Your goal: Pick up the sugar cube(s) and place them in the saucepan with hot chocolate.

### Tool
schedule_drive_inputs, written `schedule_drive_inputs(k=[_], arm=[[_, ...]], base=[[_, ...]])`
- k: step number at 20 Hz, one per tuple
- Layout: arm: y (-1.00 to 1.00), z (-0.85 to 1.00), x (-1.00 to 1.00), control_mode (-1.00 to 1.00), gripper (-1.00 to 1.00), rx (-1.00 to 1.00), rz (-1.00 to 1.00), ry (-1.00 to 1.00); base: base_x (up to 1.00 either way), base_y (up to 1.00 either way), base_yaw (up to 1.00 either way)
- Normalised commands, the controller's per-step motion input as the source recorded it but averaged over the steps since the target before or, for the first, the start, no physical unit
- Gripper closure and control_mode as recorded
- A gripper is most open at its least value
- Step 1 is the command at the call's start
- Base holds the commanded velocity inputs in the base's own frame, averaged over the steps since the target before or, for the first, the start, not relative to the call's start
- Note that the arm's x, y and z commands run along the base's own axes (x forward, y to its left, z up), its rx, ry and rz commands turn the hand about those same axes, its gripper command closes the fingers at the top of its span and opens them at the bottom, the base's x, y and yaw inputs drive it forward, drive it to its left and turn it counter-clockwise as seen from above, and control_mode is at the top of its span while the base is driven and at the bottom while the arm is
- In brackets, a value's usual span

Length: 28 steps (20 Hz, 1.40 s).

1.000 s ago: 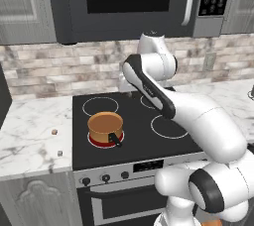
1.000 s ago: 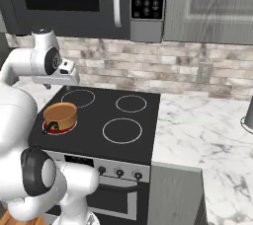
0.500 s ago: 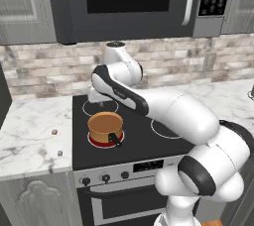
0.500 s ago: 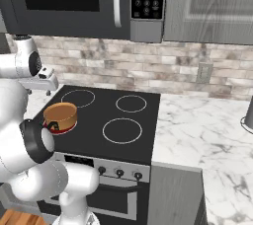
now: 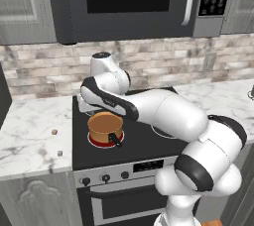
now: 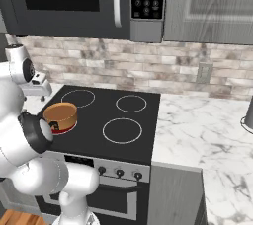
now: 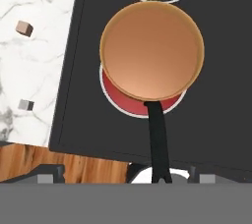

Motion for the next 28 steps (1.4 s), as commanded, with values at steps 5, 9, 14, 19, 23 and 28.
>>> schedule_drive_inputs(k=[5,9,14,19,23,28], arm=[[0.08,-0.06,-0.06,-1.00,-1.00,0.00,0.01,0.00],[0.25,-0.01,-0.01,-1.00,-1.00,0.00,0.01,0.00],[0.02,0.00,-0.52,-1.00,-1.00,0.00,0.06,0.00],[0.00,0.00,-0.78,-1.00,-1.00,0.00,0.16,-0.01],[0.09,0.00,-0.69,-1.00,-1.00,0.00,0.25,-0.04],[0.41,0.00,-0.30,-1.00,-1.00,0.00,0.35,0.07]], base=[[0.00,0.00,0.00],[0.00,0.00,0.00],[0.00,0.00,0.00],[0.00,0.00,0.00],[0.00,0.00,0.00],[0.00,0.00,0.00]])
